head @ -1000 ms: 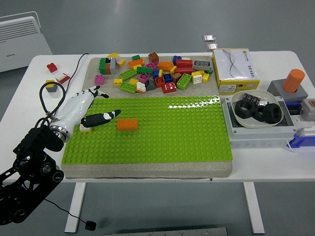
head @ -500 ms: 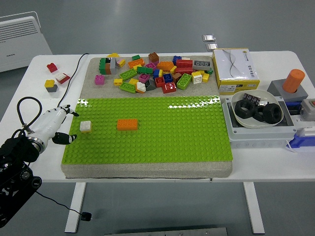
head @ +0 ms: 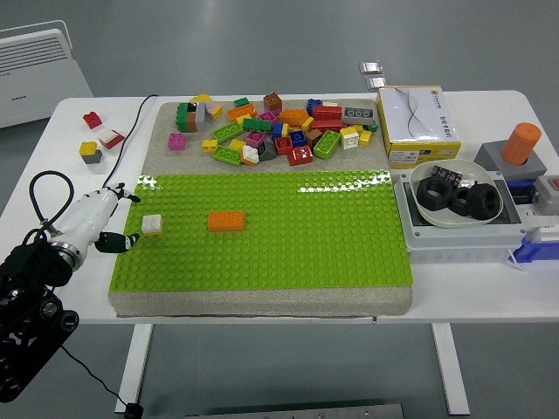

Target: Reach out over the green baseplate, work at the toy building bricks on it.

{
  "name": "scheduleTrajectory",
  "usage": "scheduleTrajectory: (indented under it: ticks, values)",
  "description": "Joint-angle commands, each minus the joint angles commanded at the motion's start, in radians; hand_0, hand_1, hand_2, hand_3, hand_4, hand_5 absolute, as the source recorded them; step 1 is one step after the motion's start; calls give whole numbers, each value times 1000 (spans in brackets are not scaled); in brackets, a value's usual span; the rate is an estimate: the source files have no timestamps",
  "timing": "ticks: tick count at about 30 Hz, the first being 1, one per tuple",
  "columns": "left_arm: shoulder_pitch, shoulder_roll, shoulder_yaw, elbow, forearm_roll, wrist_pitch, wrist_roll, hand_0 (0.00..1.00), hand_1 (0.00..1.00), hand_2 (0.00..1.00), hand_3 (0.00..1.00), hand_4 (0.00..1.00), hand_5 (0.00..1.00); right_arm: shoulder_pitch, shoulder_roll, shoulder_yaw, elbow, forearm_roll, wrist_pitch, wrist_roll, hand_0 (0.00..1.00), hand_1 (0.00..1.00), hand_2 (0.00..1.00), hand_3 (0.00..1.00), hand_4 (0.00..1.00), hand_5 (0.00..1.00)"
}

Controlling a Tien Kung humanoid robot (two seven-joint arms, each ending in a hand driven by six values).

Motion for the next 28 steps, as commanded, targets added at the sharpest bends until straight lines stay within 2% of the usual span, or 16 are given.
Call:
scheduleTrajectory:
  ticks: [12, 20, 28]
  values:
    - [-32, -24, 6, 11, -21, -19, 11, 998, 998, 998, 752, 747, 47, 3, -4, -2, 0, 4, -1, 3, 515, 729, 809, 799, 812, 893]
    - [-42, -40, -2, 40, -32, -31, 30, 998, 998, 998, 759, 741, 35, 5, -7, 3, 0, -1, 2, 7, 515, 730, 809, 799, 810, 889]
    - [-49, -47, -6, 50, -41, -46, 42, 998, 998, 998, 760, 743, 34, 7, -9, 11, 0, -8, 4, 8, 515, 730, 808, 799, 811, 889]
